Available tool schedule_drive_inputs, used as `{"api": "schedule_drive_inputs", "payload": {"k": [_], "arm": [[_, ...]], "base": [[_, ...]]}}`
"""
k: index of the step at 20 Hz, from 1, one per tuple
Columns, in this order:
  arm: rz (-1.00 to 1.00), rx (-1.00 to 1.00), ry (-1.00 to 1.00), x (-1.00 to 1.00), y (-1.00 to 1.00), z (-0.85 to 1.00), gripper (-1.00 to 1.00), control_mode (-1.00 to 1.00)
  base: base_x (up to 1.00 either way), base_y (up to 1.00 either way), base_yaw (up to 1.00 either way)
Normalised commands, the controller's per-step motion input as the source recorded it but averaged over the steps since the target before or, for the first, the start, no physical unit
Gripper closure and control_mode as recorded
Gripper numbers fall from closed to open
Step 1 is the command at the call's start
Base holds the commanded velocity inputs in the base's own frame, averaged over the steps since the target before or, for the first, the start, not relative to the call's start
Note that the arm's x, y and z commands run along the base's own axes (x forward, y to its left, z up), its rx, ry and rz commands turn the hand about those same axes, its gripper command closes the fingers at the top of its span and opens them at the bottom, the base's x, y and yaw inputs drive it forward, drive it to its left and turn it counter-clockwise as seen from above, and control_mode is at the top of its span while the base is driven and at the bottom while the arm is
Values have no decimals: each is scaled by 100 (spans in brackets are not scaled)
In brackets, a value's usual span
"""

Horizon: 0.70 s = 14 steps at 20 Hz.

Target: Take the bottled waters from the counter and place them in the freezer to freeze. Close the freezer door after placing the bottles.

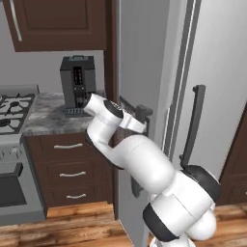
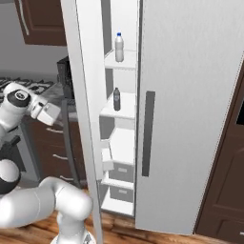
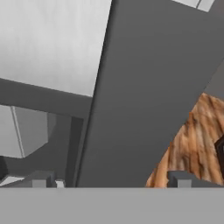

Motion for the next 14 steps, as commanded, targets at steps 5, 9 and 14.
{"api": "schedule_drive_inputs", "payload": {"k": [5, 9, 14], "arm": [[8, 8, 2, 3, -80, 0, -100, -100], [11, 11, 9, 31, -68, 0, -100, -100], [14, 11, 14, 46, -63, 0, -100, -100]], "base": [[0, 0, 0], [0, 0, 0], [0, 0, 0]]}}
